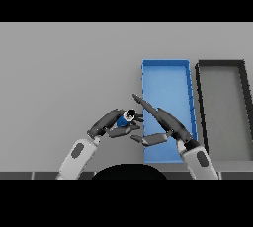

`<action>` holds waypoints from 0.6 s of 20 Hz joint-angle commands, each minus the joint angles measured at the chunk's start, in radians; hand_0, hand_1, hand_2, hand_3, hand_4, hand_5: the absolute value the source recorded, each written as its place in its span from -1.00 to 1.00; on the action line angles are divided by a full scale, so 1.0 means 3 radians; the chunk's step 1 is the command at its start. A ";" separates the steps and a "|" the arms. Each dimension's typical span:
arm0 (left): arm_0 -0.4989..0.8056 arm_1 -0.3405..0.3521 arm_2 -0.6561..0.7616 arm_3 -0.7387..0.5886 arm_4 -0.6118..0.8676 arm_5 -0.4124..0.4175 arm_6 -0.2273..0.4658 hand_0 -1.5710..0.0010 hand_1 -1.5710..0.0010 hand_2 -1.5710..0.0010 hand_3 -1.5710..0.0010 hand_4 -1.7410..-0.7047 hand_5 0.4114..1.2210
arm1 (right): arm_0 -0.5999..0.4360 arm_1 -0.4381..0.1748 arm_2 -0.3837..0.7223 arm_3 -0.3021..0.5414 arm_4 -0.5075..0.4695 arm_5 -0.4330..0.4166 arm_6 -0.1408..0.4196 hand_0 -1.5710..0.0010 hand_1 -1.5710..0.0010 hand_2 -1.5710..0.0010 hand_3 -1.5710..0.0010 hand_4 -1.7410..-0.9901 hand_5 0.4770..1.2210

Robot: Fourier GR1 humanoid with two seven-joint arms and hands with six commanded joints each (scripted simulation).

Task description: Pick up the blue pipe and place it into the blue bin.

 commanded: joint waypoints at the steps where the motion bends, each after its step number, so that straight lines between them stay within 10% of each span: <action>1: -0.0024 -0.0032 0.0009 -0.0003 0.0005 -0.0007 0.0035 -1.00 -1.00 -1.00 -1.00 -0.48 1.00 | -0.0126 0.0030 0.0040 0.0049 -0.0004 0.0028 0.0047 1.00 1.00 1.00 1.00 0.42 -0.89; 10: 0.0045 -0.0097 0.0109 0.0061 0.0070 -0.0285 -0.0115 -1.00 -1.00 -1.00 -1.00 -0.46 1.00 | -0.0940 0.0299 0.0209 0.0407 -0.0143 0.0142 0.0374 0.97 0.86 0.83 0.94 0.38 -0.89; 12: 0.0063 -0.0103 0.0136 -0.0008 0.0056 -0.0243 0.0049 -1.00 -1.00 -0.96 -0.66 -0.65 1.00 | -0.0978 0.0317 0.0228 0.0426 -0.0201 0.0191 0.0394 0.49 0.44 0.45 0.61 0.17 -0.88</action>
